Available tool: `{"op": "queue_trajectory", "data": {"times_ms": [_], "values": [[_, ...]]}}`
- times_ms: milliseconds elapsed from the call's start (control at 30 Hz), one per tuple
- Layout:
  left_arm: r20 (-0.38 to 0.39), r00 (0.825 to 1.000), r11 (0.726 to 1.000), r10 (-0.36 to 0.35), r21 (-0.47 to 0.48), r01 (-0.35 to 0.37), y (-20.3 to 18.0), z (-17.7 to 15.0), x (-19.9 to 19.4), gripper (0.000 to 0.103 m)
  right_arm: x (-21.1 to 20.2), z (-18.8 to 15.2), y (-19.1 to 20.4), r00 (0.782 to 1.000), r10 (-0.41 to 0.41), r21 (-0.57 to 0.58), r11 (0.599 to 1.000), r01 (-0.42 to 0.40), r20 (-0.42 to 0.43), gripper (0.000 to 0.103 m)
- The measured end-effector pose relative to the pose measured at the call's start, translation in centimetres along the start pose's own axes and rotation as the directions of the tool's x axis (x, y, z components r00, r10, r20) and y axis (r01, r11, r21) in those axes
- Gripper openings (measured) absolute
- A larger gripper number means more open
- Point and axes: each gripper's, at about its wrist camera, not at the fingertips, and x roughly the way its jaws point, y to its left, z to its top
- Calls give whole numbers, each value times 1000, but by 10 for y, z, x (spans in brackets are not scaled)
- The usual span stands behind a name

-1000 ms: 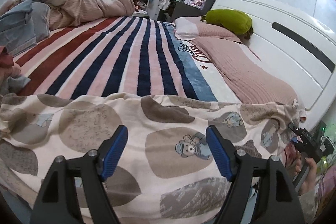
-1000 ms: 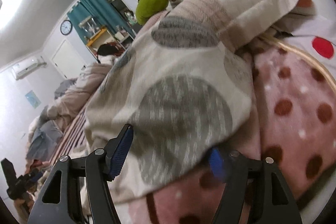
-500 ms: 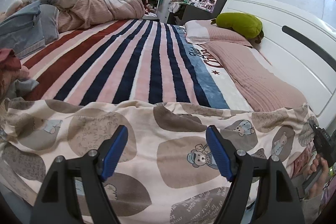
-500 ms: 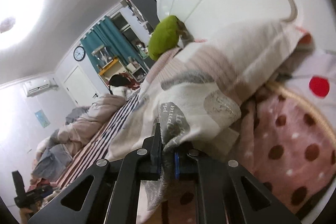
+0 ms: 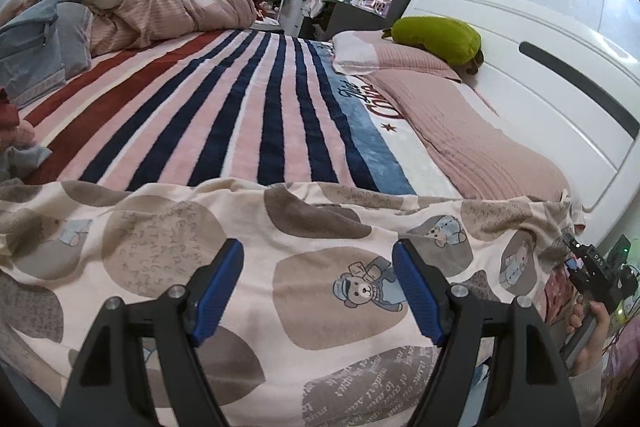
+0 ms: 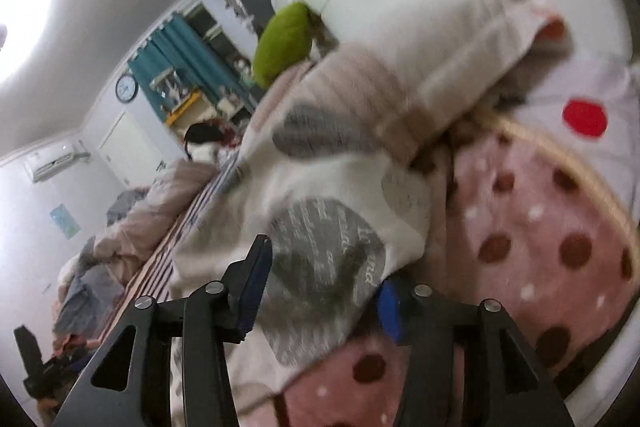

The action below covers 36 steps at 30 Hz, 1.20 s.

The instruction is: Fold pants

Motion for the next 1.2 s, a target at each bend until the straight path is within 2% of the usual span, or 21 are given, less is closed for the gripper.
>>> {"op": "queue_trajectory", "data": {"times_ms": [167,300,333,367,400,433,467,667,867,933,1200], "values": [[-9,1000,1000,-4,-8,4,-4,1,7,73,18,-1,0,999,18,-61,998,-21,-46,63],[-11,1000,1000,7,-3,-7,-7,3,11,73,33,9,2,999,44,-66,997,-46,-32,63],[-11,1000,1000,10,-2,-10,-7,4,12,73,34,11,2,999,50,-61,997,-51,-14,52],[-10,1000,1000,12,-2,-12,-7,4,12,73,33,12,3,998,55,-59,997,-55,3,31],[-8,1000,1000,14,-3,-14,-8,5,13,73,30,14,5,998,61,-60,996,-60,26,19],[-6,1000,1000,12,-4,-12,-8,5,13,73,27,15,6,997,62,-60,996,-59,42,10],[-3,1000,1000,9,-5,-9,-8,6,12,73,23,17,8,997,61,-64,996,-58,55,7],[24,1000,1000,-6,0,6,-4,8,3,73,-14,30,33,988,37,-135,991,-16,150,4],[62,998,1000,-11,-3,11,10,6,-15,73,-50,53,55,974,-47,-216,972,96,221,4],[68,998,1000,-5,-19,6,19,5,-20,73,-52,59,66,976,-68,-245,962,119,205,4],[92,996,997,11,-78,-4,59,-7,-48,74,-53,45,141,992,-38,-388,918,82,120,5]]}}
